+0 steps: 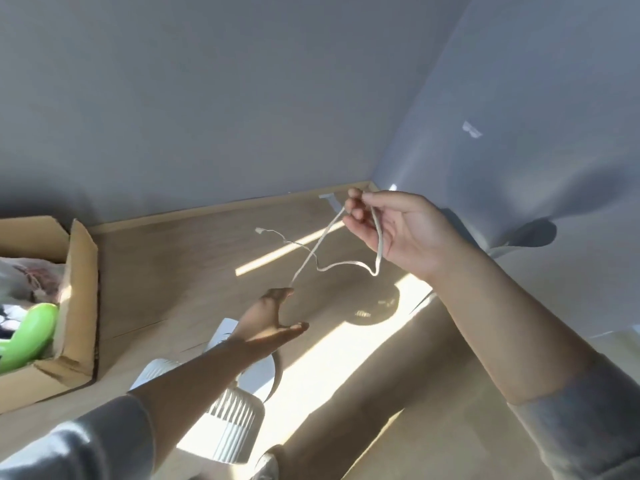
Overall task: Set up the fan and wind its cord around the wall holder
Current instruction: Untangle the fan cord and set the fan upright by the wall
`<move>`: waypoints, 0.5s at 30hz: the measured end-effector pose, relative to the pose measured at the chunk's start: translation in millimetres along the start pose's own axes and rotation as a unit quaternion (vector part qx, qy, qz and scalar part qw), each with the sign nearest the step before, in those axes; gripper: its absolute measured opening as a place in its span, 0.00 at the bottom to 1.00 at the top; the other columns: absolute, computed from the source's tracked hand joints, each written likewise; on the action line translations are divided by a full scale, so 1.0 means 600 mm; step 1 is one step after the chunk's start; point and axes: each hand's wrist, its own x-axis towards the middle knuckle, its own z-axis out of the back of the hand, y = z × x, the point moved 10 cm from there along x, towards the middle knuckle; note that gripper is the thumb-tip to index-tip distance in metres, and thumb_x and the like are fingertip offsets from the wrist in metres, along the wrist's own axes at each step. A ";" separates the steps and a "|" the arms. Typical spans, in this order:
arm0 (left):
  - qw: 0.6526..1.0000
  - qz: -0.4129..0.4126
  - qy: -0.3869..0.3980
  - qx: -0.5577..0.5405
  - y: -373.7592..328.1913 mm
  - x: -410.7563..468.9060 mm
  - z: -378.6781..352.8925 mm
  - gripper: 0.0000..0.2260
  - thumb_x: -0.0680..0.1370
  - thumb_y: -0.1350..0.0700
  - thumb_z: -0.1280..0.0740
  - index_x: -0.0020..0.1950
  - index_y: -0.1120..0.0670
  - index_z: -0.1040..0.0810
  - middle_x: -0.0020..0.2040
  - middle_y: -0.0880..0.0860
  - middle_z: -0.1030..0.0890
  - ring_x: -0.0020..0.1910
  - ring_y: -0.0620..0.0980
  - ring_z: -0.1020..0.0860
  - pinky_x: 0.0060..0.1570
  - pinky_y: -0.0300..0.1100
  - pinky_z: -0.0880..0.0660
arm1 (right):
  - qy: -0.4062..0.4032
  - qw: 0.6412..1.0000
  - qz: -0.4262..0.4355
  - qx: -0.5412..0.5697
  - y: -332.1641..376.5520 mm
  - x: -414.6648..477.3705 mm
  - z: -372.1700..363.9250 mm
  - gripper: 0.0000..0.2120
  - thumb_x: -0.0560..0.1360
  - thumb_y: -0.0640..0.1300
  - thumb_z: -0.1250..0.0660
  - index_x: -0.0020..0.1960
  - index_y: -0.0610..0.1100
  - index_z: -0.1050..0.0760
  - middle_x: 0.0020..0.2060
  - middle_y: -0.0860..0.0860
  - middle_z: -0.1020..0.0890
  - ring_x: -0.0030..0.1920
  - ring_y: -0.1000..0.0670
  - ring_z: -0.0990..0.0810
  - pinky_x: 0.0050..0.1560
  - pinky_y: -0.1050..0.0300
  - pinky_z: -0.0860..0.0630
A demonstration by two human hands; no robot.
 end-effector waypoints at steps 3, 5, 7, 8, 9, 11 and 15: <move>0.999 -0.050 -0.018 -0.009 -0.032 0.007 0.007 0.33 0.69 0.43 0.30 0.72 0.50 0.34 0.70 0.51 0.29 0.65 0.49 0.28 0.63 0.44 0.29 | 0.031 0.998 -0.005 -0.054 0.004 -0.011 -0.021 0.03 0.75 0.36 0.38 0.46 0.40 0.25 0.36 0.48 0.23 0.40 0.51 0.22 0.55 0.48 0.20; 0.998 -0.065 -0.020 -0.007 -0.040 0.007 0.005 0.33 0.69 0.43 0.31 0.72 0.50 0.34 0.70 0.51 0.29 0.65 0.49 0.28 0.63 0.44 0.29 | 0.033 0.995 0.027 -0.090 0.027 -0.018 -0.025 0.04 0.75 0.38 0.37 0.42 0.44 0.26 0.33 0.51 0.24 0.41 0.51 0.22 0.63 0.42 0.26; 0.997 -0.068 -0.039 0.004 -0.041 0.004 0.006 0.33 0.70 0.44 0.30 0.71 0.51 0.34 0.70 0.51 0.29 0.65 0.50 0.28 0.61 0.42 0.29 | 0.041 0.994 0.062 -0.077 0.056 -0.027 -0.032 0.06 0.76 0.38 0.39 0.41 0.45 0.26 0.31 0.51 0.26 0.39 0.51 0.23 0.63 0.41 0.26; 0.996 -0.068 -0.056 0.003 -0.041 0.002 0.009 0.33 0.69 0.44 0.29 0.71 0.51 0.34 0.70 0.51 0.29 0.65 0.50 0.27 0.60 0.41 0.30 | 0.048 0.994 0.071 -0.065 0.068 -0.032 -0.036 0.07 0.76 0.38 0.41 0.42 0.44 0.27 0.31 0.51 0.26 0.38 0.52 0.23 0.62 0.40 0.25; 0.995 -0.072 -0.074 -0.001 -0.044 0.000 0.013 0.34 0.69 0.44 0.28 0.71 0.51 0.34 0.69 0.51 0.29 0.65 0.50 0.27 0.60 0.41 0.30 | 0.057 0.994 0.074 -0.055 0.076 -0.037 -0.042 0.07 0.77 0.37 0.42 0.44 0.44 0.27 0.32 0.51 0.26 0.38 0.52 0.23 0.61 0.40 0.25; 0.994 -0.076 -0.078 -0.009 -0.050 0.001 0.010 0.37 0.68 0.43 0.28 0.73 0.50 0.37 0.70 0.50 0.31 0.66 0.50 0.29 0.62 0.42 0.31 | 0.077 0.994 0.071 -0.044 0.080 -0.043 -0.055 0.06 0.77 0.37 0.42 0.46 0.43 0.27 0.34 0.49 0.25 0.40 0.51 0.21 0.59 0.39 0.23; 0.993 -0.091 -0.073 0.024 -0.074 0.015 -0.003 0.26 0.73 0.41 0.35 0.67 0.50 0.29 0.65 0.49 0.25 0.63 0.49 0.27 0.61 0.40 0.31 | 0.102 0.993 0.059 -0.013 0.079 -0.051 -0.073 0.06 0.74 0.36 0.40 0.50 0.41 0.28 0.38 0.48 0.23 0.41 0.51 0.19 0.52 0.45 0.20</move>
